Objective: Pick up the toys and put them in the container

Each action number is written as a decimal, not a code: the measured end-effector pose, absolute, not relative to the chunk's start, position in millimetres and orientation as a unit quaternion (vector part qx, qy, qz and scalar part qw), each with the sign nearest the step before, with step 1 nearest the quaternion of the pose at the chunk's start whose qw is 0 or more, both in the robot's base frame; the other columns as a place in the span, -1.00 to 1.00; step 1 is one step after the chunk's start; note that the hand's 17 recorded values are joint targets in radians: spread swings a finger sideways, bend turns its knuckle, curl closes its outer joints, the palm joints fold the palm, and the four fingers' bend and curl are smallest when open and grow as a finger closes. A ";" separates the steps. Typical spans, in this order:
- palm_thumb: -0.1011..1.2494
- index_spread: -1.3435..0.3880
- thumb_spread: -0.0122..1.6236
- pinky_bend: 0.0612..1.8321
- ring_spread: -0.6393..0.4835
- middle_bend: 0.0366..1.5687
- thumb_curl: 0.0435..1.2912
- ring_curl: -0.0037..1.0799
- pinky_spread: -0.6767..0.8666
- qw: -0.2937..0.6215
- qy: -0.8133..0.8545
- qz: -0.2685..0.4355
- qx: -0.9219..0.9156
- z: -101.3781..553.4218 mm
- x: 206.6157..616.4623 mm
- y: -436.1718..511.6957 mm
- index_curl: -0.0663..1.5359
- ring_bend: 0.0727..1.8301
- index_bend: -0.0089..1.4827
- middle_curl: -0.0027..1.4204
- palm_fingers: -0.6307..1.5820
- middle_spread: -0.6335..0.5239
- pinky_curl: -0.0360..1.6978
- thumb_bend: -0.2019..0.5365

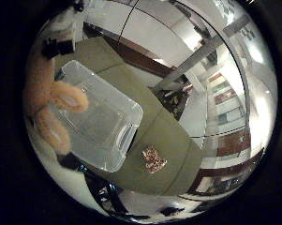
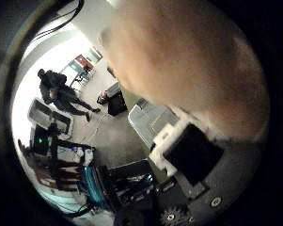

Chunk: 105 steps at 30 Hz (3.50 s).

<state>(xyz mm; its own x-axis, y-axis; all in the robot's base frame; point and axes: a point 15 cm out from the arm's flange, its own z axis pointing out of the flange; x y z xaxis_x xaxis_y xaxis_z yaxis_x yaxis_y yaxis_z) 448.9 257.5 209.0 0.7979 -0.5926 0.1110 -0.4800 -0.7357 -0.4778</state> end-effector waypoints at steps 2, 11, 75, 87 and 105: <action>0.26 -0.02 0.34 0.05 -0.23 -0.31 -0.43 0.06 -0.30 0.218 0.285 -0.128 -0.925 208.0 446.7 261.1 -0.19 -0.12 -0.40 -0.28 -0.36 -0.18 -0.25 -0.52; 0.19 -0.01 0.31 -0.29 0.25 -0.64 -0.46 -0.36 0.23 0.207 0.273 -0.119 -0.932 196.8 439.6 267.8 -0.42 -0.52 -0.65 -0.49 -0.42 0.01 -0.49 -0.52; -0.03 0.07 0.29 -0.42 0.42 -0.80 -0.57 -0.53 0.34 0.053 0.562 0.001 -0.825 -85.4 510.1 -197.6 -0.55 -0.74 -0.75 -0.56 -0.38 0.14 -0.83 -0.52; -0.02 0.06 0.28 -0.52 0.41 -0.78 -0.57 -0.55 0.37 0.045 0.545 0.020 -0.837 -134.5 520.1 -178.0 -0.49 -0.81 -0.67 -0.56 -0.21 0.06 -0.86 -0.52; 0.28 0.10 0.23 0.21 -0.30 0.12 -0.49 -0.11 -0.53 0.019 0.519 0.022 -0.854 -143.1 526.2 -165.3 -0.18 0.04 -0.11 -0.16 0.91 -0.29 -0.73 -0.48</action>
